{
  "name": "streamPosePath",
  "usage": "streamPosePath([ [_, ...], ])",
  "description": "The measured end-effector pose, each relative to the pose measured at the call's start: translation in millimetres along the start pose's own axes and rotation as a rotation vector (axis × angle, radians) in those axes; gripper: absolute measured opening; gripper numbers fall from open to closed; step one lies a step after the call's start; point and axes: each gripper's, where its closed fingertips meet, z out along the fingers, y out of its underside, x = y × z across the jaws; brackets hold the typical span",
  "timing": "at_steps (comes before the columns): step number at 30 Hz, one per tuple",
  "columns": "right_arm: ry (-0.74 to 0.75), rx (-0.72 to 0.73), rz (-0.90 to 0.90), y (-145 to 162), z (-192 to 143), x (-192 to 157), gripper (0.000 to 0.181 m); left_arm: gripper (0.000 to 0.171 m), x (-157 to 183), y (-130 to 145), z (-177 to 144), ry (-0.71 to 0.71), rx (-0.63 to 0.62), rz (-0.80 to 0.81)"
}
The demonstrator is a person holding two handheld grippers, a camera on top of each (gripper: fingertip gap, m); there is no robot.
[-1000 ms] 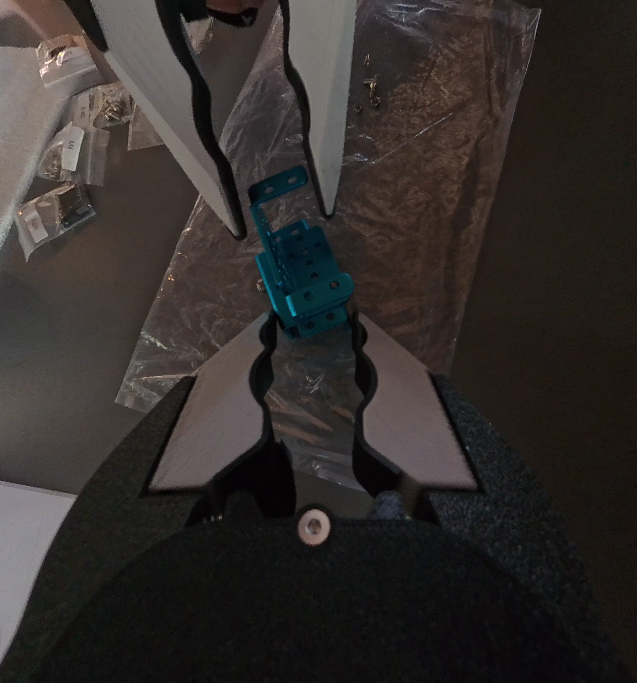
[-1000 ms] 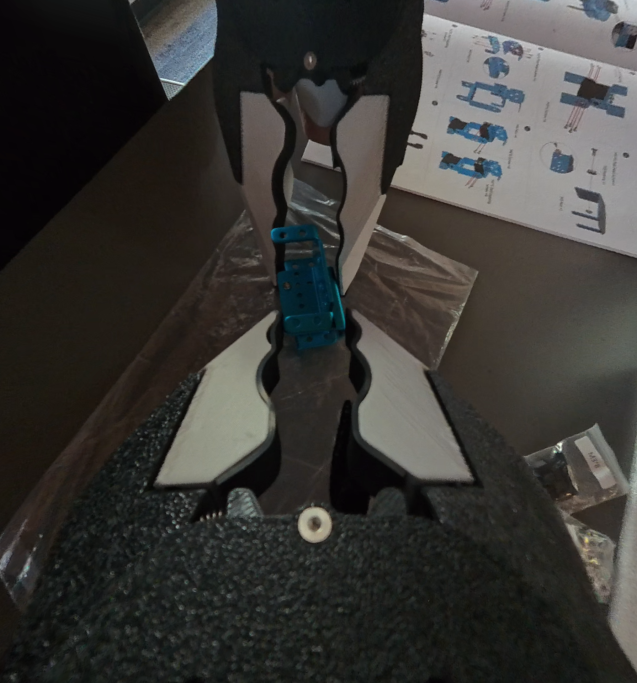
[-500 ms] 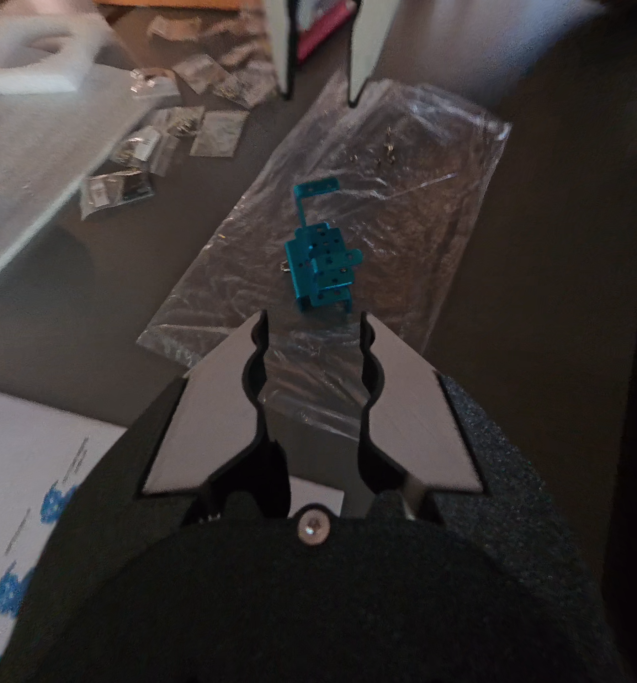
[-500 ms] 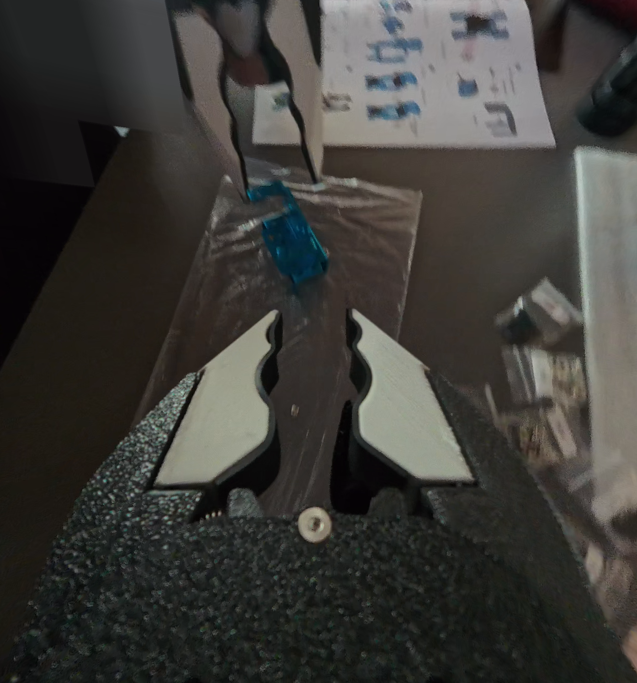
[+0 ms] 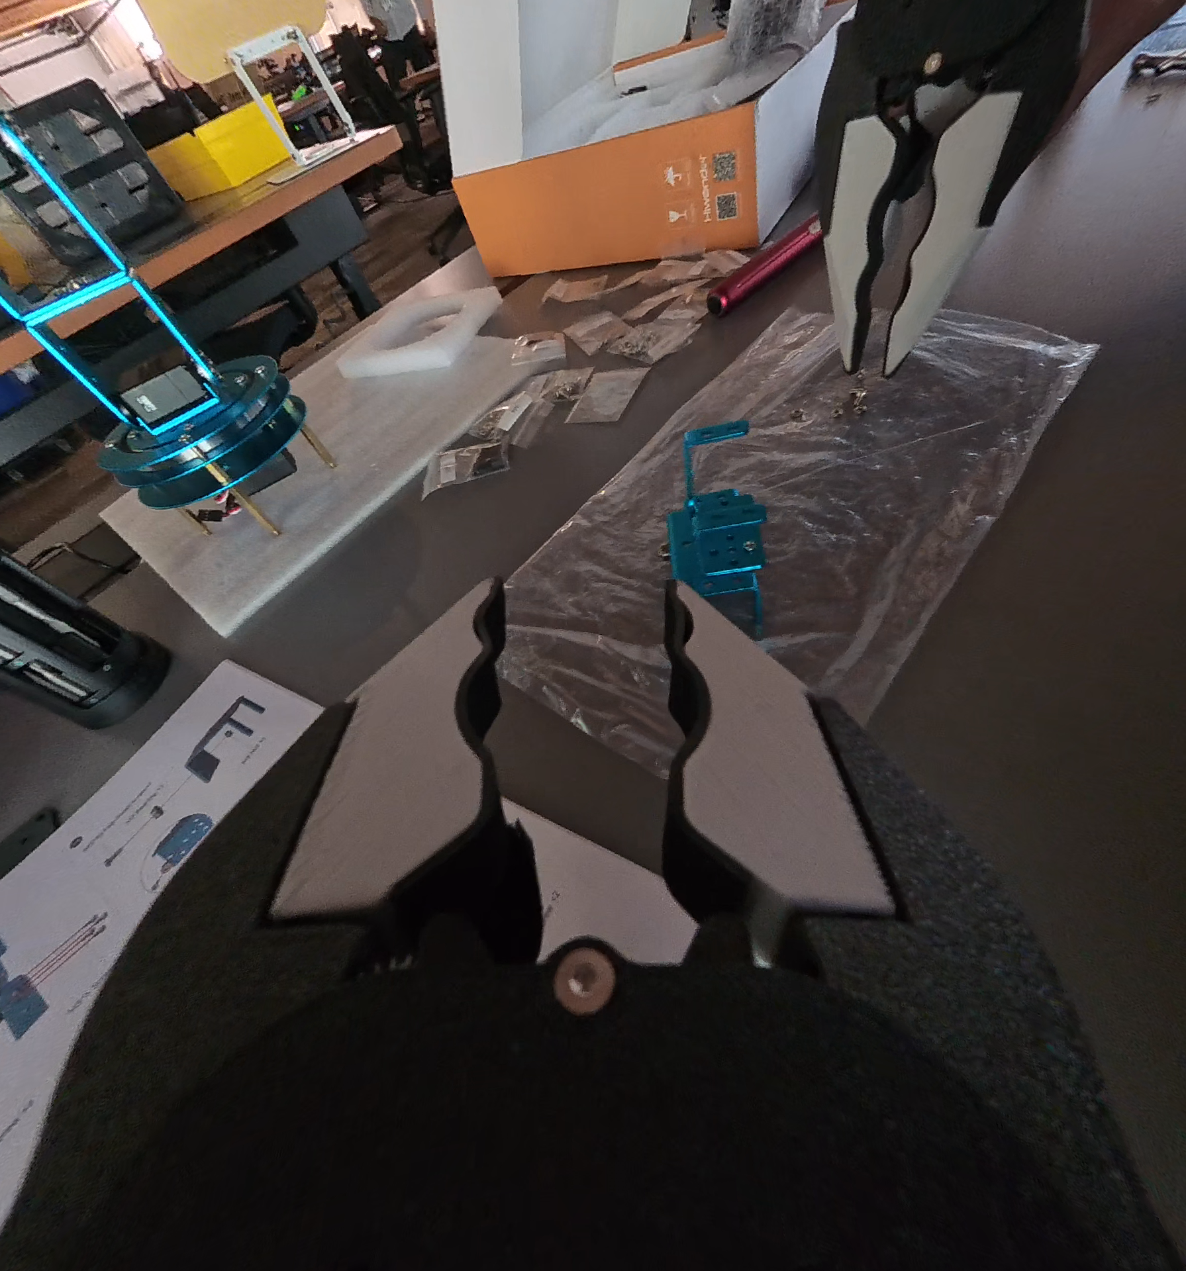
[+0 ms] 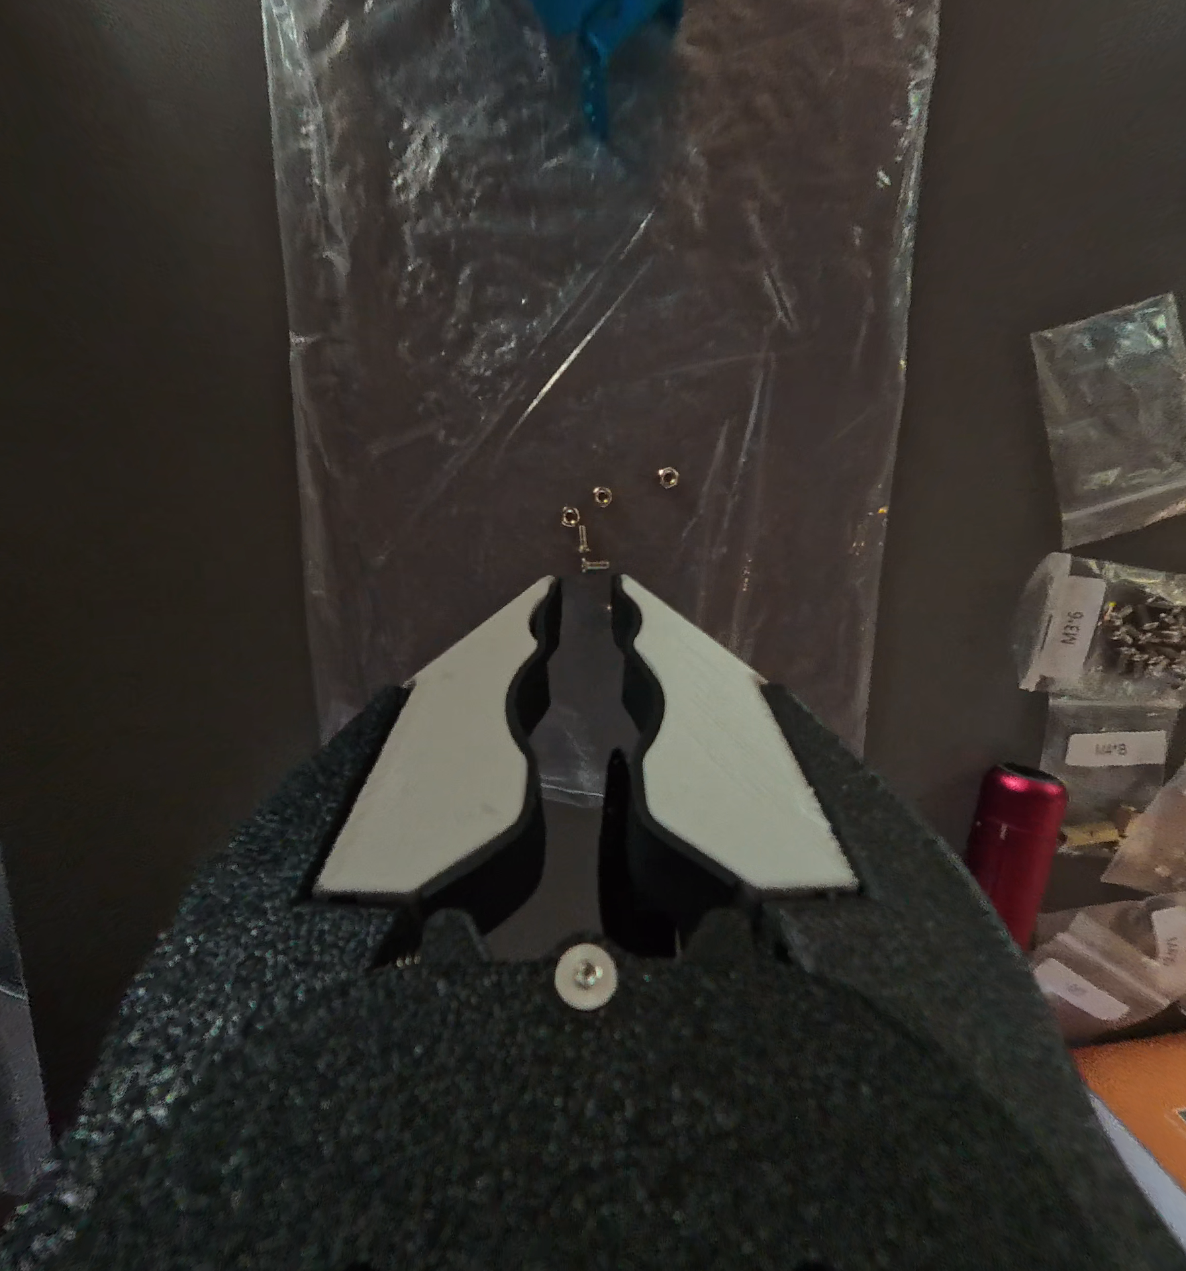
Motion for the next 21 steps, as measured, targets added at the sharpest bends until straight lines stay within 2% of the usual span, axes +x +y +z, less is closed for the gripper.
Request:
streamPosePath([
  [5,0.098,-0.073,-0.011,9,-4,7,0.012,0.046,3,-2,-1,0.015,0.014,-0.022],
  [8,0.087,-0.037,0.027,9,-7,8,0.01,0.046,3,1,1,0.015,-0.002,-0.024],
  [16,0.104,-0.143,0.004,10,-1,9,0.011,0.046,11,3,3,0.029,-0.019,0.013],
  [21,0.062,-0.181,0.0,10,4,7,0.009,0.046,15,1,2,0.046,-0.012,0.015],
])
